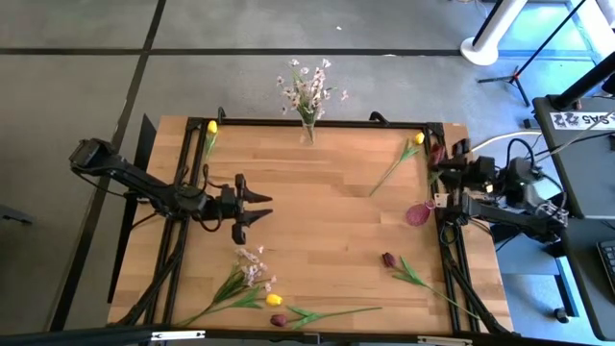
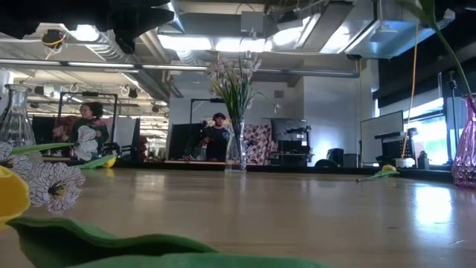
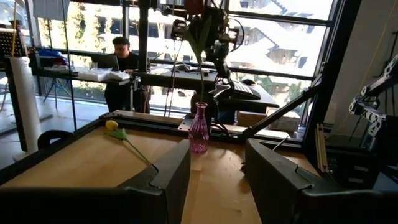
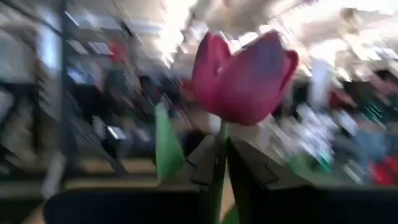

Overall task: Sort flowers into vase by color
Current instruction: Put the top red flower into the purple vase, then put the right red flower into the purple vase

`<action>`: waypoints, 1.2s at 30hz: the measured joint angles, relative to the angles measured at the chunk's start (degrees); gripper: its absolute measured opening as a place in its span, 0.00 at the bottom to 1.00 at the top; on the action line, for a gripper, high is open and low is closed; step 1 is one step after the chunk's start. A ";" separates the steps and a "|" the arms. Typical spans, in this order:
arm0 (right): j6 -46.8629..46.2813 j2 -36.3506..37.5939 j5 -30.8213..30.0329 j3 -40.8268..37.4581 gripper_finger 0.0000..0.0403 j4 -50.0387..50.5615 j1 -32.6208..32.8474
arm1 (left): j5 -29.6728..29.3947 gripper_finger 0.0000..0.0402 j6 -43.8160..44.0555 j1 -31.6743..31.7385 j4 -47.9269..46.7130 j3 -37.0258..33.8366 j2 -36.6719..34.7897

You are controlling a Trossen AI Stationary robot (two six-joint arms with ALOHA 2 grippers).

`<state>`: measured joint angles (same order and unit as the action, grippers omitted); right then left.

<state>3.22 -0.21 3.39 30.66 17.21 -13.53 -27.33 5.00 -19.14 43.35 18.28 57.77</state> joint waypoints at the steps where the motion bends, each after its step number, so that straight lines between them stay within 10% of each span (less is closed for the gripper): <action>1: 0.14 -0.02 -1.73 2.10 0.11 4.35 0.01 | -0.02 0.37 -0.02 0.00 0.03 0.00 -0.10; 22: -13.15 -11.96 -6.44 28.22 0.48 68.61 -0.01 | 1.61 0.37 -1.10 2.32 1.46 0.00 -0.08; 36: -18.00 -23.06 11.99 40.12 0.51 72.89 -0.01 | 9.05 0.37 -4.27 2.25 4.88 0.02 -0.06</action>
<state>-14.78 -23.27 15.38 70.78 90.09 -13.54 -18.28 0.73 -16.88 48.23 18.31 57.71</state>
